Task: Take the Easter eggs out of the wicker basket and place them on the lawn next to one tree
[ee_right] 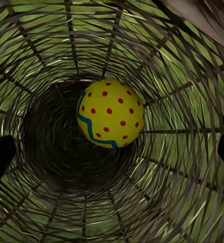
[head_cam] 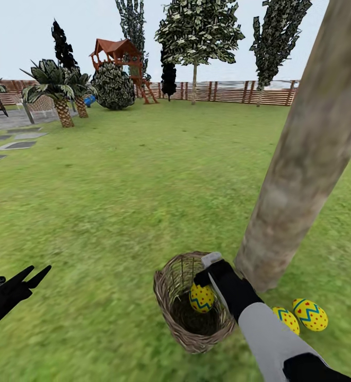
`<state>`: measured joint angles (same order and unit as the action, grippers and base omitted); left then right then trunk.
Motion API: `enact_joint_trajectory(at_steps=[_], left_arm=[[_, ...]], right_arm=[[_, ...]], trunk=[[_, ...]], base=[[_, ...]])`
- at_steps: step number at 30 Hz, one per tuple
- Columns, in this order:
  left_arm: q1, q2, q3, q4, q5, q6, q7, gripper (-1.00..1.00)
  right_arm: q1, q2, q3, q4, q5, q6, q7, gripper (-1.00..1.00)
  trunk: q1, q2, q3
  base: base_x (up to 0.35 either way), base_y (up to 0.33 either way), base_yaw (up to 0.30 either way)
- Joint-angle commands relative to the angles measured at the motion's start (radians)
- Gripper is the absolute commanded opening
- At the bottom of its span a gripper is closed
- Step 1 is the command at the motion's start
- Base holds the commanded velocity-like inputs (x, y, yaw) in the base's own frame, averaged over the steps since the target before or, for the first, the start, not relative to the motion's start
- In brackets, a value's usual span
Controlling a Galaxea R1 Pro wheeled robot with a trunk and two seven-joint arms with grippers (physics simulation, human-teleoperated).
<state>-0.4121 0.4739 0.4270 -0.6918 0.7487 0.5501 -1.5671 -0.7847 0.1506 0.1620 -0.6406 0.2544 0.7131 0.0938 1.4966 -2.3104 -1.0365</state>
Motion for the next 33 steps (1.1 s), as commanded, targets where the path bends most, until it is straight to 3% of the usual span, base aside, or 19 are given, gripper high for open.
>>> enact_joint_trajectory(at_steps=[1, 8, 18, 22, 25, 33], left_arm=[[0.0, 0.0, 0.0, 0.0, 0.0, 0.011, -0.004, 1.0], [0.0, -0.001, -0.001, 0.0, 0.0, 0.011, -0.004, 1.0], [0.0, -0.001, -0.001, 0.002, 0.0, 0.011, -0.004, 1.0], [0.0, -0.001, -0.001, 0.002, 0.0, 0.011, -0.004, 1.0], [0.0, -0.001, -0.001, 0.003, 0.0, 0.011, -0.004, 1.0], [0.0, -0.001, -0.001, 0.004, -0.001, 0.011, -0.004, 1.0]], right_arm=[[-0.014, 0.001, 0.001, 0.017, 0.01, 0.004, 0.007, 1.0], [-0.095, 0.004, 0.001, 0.132, 0.009, -0.02, 0.005, 1.0], [-0.138, 0.012, -0.003, 0.207, 0.003, -0.062, -0.05, 1.0], [-0.148, 0.011, -0.003, 0.219, -0.077, -0.063, -0.074, 1.0], [-0.166, 0.012, -0.003, 0.246, -0.129, -0.067, -0.139, 1.0], [-0.18, 0.023, -0.003, 0.292, -0.139, -0.087, -0.159, 1.0]], trunk=[[0.004, -0.008, -0.004], [0.031, -0.057, -0.026], [0.069, -0.127, -0.057], [0.084, -0.155, -0.07], [0.096, -0.176, -0.079], [0.106, -0.191, -0.109]], base=[[0.0, 0.0, 0.0], [0.0, 0.0, 0.0], [0.0, 0.0, 0.0], [0.0, 0.0, 0.0], [0.0, 0.0, 0.0], [0.0, 0.0, 0.0]])
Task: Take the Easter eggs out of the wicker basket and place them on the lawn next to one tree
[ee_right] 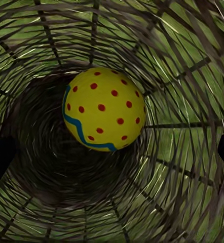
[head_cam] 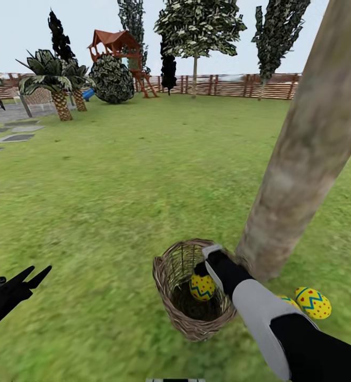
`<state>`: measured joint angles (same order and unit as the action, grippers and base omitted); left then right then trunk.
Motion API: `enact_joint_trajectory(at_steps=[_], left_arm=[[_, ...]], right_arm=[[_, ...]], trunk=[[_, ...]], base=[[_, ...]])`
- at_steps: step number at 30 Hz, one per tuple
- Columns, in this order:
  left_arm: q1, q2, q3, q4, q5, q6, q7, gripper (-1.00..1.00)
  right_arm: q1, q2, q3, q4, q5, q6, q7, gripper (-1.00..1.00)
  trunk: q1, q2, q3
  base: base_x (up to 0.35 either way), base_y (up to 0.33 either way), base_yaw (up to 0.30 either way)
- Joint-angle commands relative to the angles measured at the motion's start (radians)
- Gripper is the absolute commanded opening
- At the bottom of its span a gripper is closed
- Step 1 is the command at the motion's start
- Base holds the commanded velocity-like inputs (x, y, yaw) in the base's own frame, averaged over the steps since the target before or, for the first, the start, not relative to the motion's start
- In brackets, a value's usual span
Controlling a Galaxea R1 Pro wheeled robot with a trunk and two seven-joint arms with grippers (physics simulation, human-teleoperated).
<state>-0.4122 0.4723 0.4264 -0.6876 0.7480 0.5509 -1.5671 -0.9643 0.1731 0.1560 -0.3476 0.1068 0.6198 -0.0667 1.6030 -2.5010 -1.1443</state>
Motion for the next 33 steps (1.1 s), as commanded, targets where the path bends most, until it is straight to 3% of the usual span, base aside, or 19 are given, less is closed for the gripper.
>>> enact_joint_trajectory(at_steps=[1, 27, 33], left_arm=[[0.0, 0.0, 0.0, 0.0, 0.0, 0.011, -0.004, 1.0], [0.0, 0.0, 0.0, 0.005, -0.003, 0.01, -0.004, 1.0], [0.011, -0.023, 0.001, 0.012, 0.002, 0.012, 0.008, 1.0]], right_arm=[[0.0, 0.001, 0.004, 0.001, 0.008, -0.002, 0.001, 1.0], [0.0, -0.001, 0.008, -0.019, 0.011, -0.095, 0.001, 1.0], [-0.015, -0.001, 0.011, -0.017, 0.018, -0.088, 0.011, 1.0]], trunk=[[0.0, -0.001, -0.005], [0.012, -0.007, -0.105], [0.012, -0.007, -0.109]], base=[[0.0, 0.0, 0.0], [0.0, 0.0, 0.0], [0.0, 0.0, 0.0]])
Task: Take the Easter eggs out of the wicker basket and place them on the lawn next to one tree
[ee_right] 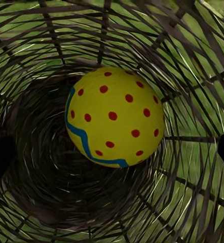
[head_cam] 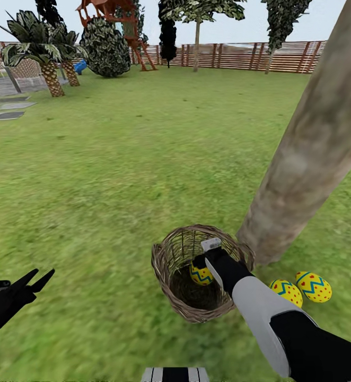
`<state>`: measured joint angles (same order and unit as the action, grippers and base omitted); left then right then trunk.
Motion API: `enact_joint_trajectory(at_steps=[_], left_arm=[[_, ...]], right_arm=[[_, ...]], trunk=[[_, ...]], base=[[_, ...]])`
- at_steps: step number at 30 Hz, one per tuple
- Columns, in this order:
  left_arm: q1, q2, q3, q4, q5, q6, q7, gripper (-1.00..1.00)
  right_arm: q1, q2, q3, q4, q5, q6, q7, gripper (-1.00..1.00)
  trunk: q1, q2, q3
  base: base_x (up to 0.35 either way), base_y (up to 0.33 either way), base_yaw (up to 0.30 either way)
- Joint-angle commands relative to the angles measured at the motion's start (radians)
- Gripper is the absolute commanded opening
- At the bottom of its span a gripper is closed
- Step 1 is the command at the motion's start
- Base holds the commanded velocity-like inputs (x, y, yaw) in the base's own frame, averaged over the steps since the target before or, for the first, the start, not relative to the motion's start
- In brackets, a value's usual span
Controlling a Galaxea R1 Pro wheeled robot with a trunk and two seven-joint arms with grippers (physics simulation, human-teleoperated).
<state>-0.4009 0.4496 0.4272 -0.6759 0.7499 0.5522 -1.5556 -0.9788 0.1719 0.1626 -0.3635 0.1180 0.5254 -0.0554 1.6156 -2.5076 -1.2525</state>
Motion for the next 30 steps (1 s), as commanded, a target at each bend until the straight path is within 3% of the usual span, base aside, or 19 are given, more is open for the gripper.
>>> enact_joint_trajectory(at_steps=[1, 6, 26, 30], left_arm=[[0.0, -0.006, 0.001, -0.001, 0.0, 0.011, -0.002, 1.0], [0.0, -0.02, 0.003, -0.002, 0.0, 0.01, -0.001, 1.0], [0.001, -0.024, 0.002, -0.008, 0.0, 0.006, -0.003, 1.0], [0.023, -0.006, -0.017, 0.012, -0.023, 0.01, 0.019, 1.0]], right_arm=[[-0.002, -0.001, 0.004, -0.001, 0.007, 0.007, -0.001, 1.0], [-0.004, -0.002, 0.005, -0.001, 0.008, 0.008, -0.002, 1.0], [-0.005, 0.001, 0.004, -0.002, 0.006, 0.003, 0.003, 1.0], [-0.027, -0.002, -0.004, 0.02, -0.016, 0.025, 0.0, 1.0]], trunk=[[0.0, -0.001, -0.005], [0.002, -0.001, -0.016], [0.007, -0.004, -0.067], [0.007, -0.004, -0.066]], base=[[0.0, 0.0, 0.0], [0.0, 0.0, 0.0], [0.0, 0.0, 0.0], [0.0, 0.0, 0.0]])
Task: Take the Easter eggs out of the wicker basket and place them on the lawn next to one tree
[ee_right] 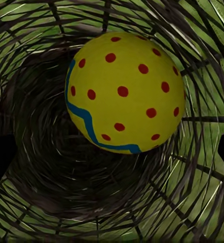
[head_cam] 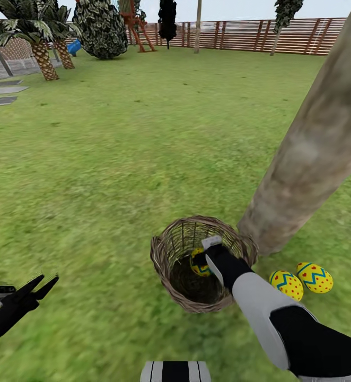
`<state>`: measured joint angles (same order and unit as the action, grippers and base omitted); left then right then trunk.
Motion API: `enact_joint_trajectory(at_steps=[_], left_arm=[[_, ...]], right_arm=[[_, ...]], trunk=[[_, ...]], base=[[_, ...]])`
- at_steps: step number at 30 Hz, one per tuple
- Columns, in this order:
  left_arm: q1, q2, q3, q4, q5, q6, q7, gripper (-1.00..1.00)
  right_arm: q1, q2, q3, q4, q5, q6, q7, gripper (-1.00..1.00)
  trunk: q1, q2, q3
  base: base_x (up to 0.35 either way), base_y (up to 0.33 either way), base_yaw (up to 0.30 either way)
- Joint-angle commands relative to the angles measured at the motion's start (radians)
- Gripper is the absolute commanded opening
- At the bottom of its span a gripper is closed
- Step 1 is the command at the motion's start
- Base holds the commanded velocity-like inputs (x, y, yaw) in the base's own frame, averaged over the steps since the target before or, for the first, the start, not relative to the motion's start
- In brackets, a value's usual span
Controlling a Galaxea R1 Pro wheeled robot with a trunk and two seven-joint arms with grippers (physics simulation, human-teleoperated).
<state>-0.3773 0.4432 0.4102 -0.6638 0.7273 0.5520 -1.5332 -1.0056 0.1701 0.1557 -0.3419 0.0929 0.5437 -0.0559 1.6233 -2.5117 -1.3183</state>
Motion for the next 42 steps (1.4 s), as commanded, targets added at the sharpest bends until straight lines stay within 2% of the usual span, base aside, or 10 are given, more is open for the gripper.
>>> enact_joint_trajectory(at_steps=[1, 7, 15, 24, 25, 33, 42], left_arm=[[0.005, 0.002, 0.004, -0.003, -0.004, 0.011, -0.001, 1.0], [0.016, 0.033, 0.004, 0.0, -0.037, 0.014, -0.015, 1.0], [0.017, 0.035, 0.003, 0.001, -0.082, 0.014, -0.013, 1.0], [0.017, 0.032, 0.005, 0.001, -0.082, 0.013, 0.012, 1.0], [0.017, 0.032, 0.005, 0.001, -0.081, 0.013, 0.012, 1.0], [0.017, 0.032, 0.004, 0.001, -0.081, 0.012, 0.013, 1.0], [0.017, 0.032, 0.004, 0.001, -0.081, 0.012, 0.013, 1.0]], right_arm=[[-0.006, -0.002, 0.002, -0.001, 0.004, 0.013, 0.004, 1.0], [-0.003, -0.005, -0.002, -0.035, -0.03, 0.046, 0.004, 1.0], [-0.002, -0.002, -0.002, -0.059, -0.075, 0.091, 0.005, 1.0], [-0.002, -0.002, -0.011, -0.058, -0.126, 0.141, 0.005, 1.0], [-0.002, -0.002, -0.014, -0.058, -0.156, 0.26, 0.004, 1.0], [-0.002, -0.003, -0.047, -0.056, -0.156, 0.256, -0.002, 1.0], [-0.002, -0.003, -0.051, -0.058, -0.153, 0.253, -0.004, 1.0]], trunk=[[0.0, 0.0, -0.001], [0.0, 0.0, -0.001], [0.0, 0.0, -0.001], [0.0, 0.0, -0.001], [0.0, 0.0, -0.001], [0.0, 0.0, 0.0], [0.0, 0.0, 0.006]], base=[[0.0, 0.0, 0.0], [0.0, 0.0, 0.0], [0.005, 0.0, 0.0], [0.141, 0.0, 0.0], [0.009, 0.0, 0.0], [0.002, 0.0, -0.066], [0.0, 0.0, -0.244]])
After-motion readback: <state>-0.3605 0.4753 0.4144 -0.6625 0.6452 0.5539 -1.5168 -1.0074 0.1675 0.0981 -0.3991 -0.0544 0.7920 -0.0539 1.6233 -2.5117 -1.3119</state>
